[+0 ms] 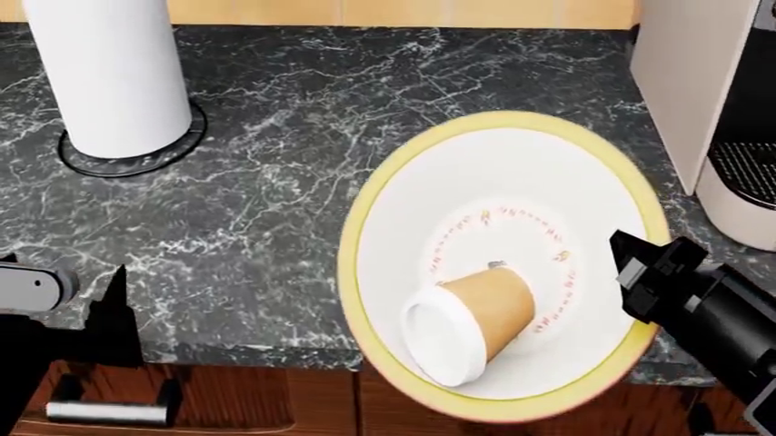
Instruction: Place the cup inside the bowl on the dining table and move the bowl to any counter.
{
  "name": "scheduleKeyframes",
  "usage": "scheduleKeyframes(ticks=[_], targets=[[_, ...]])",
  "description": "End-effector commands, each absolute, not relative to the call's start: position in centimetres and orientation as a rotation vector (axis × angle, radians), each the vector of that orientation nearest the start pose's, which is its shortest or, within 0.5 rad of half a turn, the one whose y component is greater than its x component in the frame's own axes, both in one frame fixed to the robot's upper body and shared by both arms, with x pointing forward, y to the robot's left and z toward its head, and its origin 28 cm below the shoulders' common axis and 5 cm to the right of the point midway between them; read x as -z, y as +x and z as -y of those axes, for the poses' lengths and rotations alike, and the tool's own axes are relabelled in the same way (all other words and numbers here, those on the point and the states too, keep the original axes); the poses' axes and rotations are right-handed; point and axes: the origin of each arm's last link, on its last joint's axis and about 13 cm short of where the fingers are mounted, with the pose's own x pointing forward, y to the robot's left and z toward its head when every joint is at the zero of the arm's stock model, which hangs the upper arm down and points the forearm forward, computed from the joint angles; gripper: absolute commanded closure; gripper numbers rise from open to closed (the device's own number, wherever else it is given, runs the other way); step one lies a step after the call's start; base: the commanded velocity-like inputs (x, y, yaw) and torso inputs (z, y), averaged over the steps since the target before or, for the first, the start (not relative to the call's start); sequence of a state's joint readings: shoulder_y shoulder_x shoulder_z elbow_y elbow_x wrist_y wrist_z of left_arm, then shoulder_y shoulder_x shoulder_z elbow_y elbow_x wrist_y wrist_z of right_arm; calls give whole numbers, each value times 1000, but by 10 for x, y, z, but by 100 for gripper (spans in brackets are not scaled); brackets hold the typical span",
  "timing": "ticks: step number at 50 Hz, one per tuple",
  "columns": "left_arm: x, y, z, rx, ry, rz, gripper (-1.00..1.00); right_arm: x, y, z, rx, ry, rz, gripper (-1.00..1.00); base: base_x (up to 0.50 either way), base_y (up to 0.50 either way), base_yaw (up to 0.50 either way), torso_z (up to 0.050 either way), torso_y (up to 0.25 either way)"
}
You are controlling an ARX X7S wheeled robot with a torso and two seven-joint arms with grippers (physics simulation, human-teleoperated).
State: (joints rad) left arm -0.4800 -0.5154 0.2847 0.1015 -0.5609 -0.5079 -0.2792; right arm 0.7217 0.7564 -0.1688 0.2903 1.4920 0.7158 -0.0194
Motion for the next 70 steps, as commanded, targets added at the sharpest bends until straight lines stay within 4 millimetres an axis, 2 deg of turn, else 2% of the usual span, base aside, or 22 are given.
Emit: scheduleKeyframes(ticks=[1,10,20,41,49,59,65,70], targets=[[-120,288,-266,12,98,-74,-100,-179,301,239,-360,683,-243,100,468,252,0,0,0],[-119,286,-266,13,96,-76,-100,-173,306,236,-349,692,-269,100,358,87,0,0,1],[-117,285,-268,14,95,-81,-100,-168,313,233,-327,711,-276,100,9,0,0,1,1],[-114,284,-271,0,88,-86,-100,-157,361,209,-323,774,-299,100,0,0,0,0,0],[-112,284,-271,2,85,-88,-100,-152,373,202,-323,785,-314,100,0,0,0,0,0],[-112,283,-272,-1,81,-89,-100,-154,371,202,-312,797,-333,100,0,0,0,0,1],[-112,282,-274,-1,79,-88,-100,-147,370,202,-309,786,-368,100,0,0,0,0,0],[-112,282,-275,-3,79,-88,-100,-154,370,203,-309,789,-382,100,0,0,0,2,0]])
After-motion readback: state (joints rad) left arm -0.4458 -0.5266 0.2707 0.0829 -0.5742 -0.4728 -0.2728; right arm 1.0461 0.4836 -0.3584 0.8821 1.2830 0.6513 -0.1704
